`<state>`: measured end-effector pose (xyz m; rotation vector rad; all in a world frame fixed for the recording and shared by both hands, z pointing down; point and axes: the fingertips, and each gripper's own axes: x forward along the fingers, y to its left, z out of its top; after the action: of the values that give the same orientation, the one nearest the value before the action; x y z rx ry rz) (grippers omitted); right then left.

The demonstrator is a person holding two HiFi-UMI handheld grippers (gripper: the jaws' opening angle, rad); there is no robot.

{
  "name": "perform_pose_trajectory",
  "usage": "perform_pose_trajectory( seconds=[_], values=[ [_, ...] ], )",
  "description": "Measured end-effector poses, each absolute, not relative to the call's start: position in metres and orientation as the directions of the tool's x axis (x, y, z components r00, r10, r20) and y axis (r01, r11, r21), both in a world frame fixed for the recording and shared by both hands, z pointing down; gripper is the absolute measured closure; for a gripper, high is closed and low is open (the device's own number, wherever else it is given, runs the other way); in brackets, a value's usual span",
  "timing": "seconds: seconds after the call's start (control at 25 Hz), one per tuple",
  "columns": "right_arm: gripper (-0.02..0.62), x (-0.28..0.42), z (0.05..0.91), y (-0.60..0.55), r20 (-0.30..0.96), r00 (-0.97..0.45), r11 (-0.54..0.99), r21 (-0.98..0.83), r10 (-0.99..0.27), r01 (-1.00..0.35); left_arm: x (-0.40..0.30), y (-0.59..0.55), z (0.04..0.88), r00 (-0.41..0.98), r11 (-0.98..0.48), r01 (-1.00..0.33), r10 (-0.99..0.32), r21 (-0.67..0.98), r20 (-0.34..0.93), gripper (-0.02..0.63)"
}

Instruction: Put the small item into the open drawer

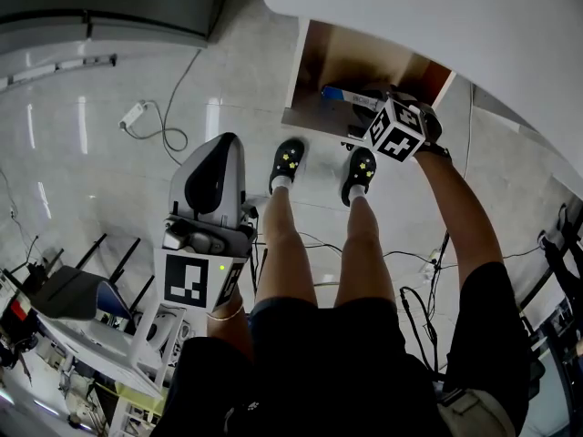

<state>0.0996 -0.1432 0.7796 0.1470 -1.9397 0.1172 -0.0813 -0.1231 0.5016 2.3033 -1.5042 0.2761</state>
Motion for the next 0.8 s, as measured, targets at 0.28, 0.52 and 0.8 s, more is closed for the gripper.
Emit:
perform_pose_trajectory(
  seconds=[0.28, 0.52, 0.8],
  values=[
    [0.454, 0.1072, 0.7773, -0.1399, 0.932, -0.359, 0.987, -0.008, -0.05, -0.158, -0.0789, -0.1198, 0.4992, 0.414, -0.365, -0.91, -0.838, 0.198, 0.355, 0.617],
    [0.488, 0.1084, 0.7756, -0.147, 0.931, -0.357, 0.983, 0.012, -0.078, -0.184, -0.0787, -0.1173, 0.5007, 0.415, -0.365, -0.909, -0.837, 0.2, 0.357, 0.617],
    [0.483, 0.1079, 0.7781, -0.1452, 0.932, -0.355, 0.983, 0.008, -0.074, -0.185, -0.0808, -0.1162, 0.5023, 0.411, -0.363, -0.911, -0.838, 0.197, 0.36, 0.617]
  ],
)
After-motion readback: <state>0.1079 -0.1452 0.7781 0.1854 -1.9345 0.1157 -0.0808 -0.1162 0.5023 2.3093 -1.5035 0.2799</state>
